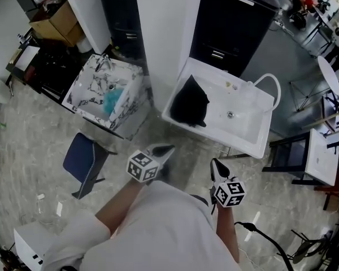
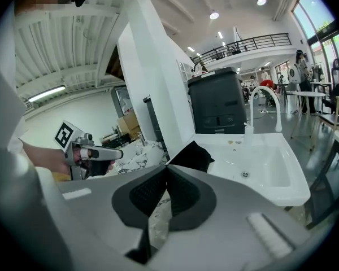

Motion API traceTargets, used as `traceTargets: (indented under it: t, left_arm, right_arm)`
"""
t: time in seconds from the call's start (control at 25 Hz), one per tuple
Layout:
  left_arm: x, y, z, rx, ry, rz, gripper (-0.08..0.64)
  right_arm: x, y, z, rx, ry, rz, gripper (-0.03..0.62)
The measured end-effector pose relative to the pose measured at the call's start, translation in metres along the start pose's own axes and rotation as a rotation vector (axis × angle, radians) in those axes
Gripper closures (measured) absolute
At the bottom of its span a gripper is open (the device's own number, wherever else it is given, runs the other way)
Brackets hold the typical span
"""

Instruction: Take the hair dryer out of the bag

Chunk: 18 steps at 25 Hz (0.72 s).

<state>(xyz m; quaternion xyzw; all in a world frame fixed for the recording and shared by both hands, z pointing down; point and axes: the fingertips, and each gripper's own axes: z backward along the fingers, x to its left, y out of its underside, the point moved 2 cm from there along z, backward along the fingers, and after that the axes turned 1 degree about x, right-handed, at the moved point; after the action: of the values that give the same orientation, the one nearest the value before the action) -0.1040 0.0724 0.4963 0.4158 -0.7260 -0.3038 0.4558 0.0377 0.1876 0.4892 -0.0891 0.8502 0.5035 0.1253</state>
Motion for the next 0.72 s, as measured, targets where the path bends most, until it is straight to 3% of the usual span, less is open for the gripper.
traceTargets:
  t: [0.44, 0.72]
  left_arm:
    - [0.056, -0.027, -0.022, 0.024, 0.091, -0.008, 0.56]
    - [0.082, -0.031, -0.026, 0.046, 0.095, -0.017, 0.56]
  right_arm:
    - [-0.004, -0.019, -0.06, 0.025, 0.048, -0.007, 0.588]
    - [0.003, -0.032, -0.089, 0.023, 0.047, -0.021, 0.588]
